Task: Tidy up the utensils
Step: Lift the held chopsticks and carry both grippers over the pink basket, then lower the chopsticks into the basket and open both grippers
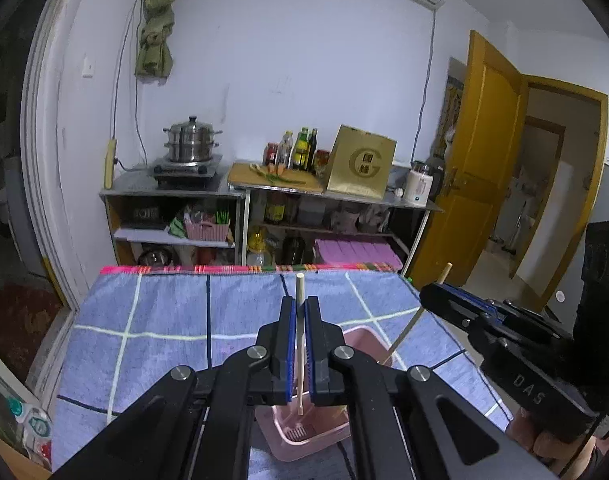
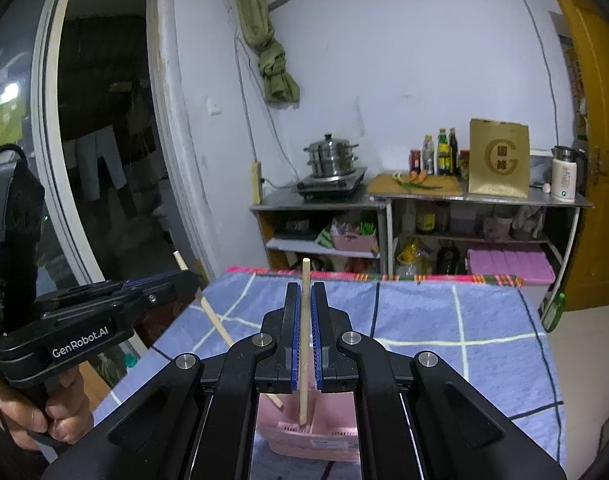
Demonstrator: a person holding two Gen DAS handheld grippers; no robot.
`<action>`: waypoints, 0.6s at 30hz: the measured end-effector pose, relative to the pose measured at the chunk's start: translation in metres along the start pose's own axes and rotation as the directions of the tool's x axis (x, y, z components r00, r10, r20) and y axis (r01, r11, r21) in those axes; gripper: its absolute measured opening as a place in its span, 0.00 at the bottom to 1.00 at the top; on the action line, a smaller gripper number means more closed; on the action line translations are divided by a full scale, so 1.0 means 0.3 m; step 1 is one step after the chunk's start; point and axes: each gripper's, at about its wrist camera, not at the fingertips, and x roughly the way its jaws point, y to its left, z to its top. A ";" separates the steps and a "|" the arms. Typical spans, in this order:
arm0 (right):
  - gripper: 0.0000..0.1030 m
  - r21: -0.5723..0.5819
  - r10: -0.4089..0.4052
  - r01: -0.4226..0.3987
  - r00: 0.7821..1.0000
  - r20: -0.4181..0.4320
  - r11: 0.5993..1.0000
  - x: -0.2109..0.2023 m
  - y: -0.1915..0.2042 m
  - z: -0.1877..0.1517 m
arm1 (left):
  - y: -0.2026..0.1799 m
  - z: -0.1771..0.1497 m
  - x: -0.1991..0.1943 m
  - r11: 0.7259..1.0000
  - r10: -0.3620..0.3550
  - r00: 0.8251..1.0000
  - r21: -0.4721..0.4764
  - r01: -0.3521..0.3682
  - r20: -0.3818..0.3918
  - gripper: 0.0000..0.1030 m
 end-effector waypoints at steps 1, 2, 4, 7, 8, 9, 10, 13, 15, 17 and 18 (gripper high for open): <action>0.05 -0.001 0.003 -0.003 1.000 -0.016 1.000 0.020 -0.001 -0.013 | 0.010 -0.013 0.022 1.000 0.000 1.000 -0.002 0.000 -0.013 0.04; 0.05 -0.001 0.003 -0.003 0.999 -0.032 1.000 0.041 -0.002 -0.027 | 0.014 -0.025 0.032 1.000 0.001 1.000 -0.003 -0.001 -0.019 0.04; 0.05 0.005 0.007 -0.006 0.998 -0.056 1.000 0.072 -0.008 -0.051 | 0.026 -0.048 0.061 1.000 0.003 0.999 -0.005 -0.004 -0.036 0.04; 0.05 0.011 0.011 -0.010 0.996 -0.089 1.000 0.103 -0.017 -0.082 | 0.037 -0.078 0.094 1.000 0.005 0.998 -0.006 -0.006 -0.055 0.04; 0.05 0.012 0.011 -0.010 0.995 -0.096 1.000 0.110 -0.017 -0.091 | 0.038 -0.086 0.102 1.000 0.007 0.998 -0.006 -0.008 -0.060 0.04; 0.05 0.014 0.013 -0.012 0.994 -0.105 1.000 0.118 -0.019 -0.098 | 0.043 -0.094 0.111 1.000 0.012 0.998 -0.006 -0.012 -0.064 0.04; 0.05 0.016 0.015 -0.013 0.993 -0.113 1.000 0.125 -0.022 -0.104 | 0.046 -0.100 0.116 1.000 0.014 0.998 -0.004 -0.015 -0.067 0.04; 0.05 0.018 0.017 -0.014 0.991 -0.130 1.000 0.136 -0.025 -0.111 | 0.040 -0.109 0.130 1.000 0.021 0.997 0.007 -0.021 -0.077 0.05; 0.05 0.016 0.015 -0.013 0.990 -0.138 1.000 0.137 -0.025 -0.114 | 0.037 -0.111 0.131 1.000 0.028 0.997 0.016 -0.027 -0.073 0.05; 0.05 0.014 0.012 -0.011 0.990 -0.138 1.000 0.136 -0.025 -0.113 | 0.032 -0.116 0.123 0.999 0.036 0.997 0.024 -0.034 -0.065 0.06; 0.05 0.012 0.009 -0.007 0.991 -0.136 1.000 0.130 -0.025 -0.114 | 0.032 -0.116 0.117 0.999 0.038 0.997 0.025 -0.036 -0.063 0.07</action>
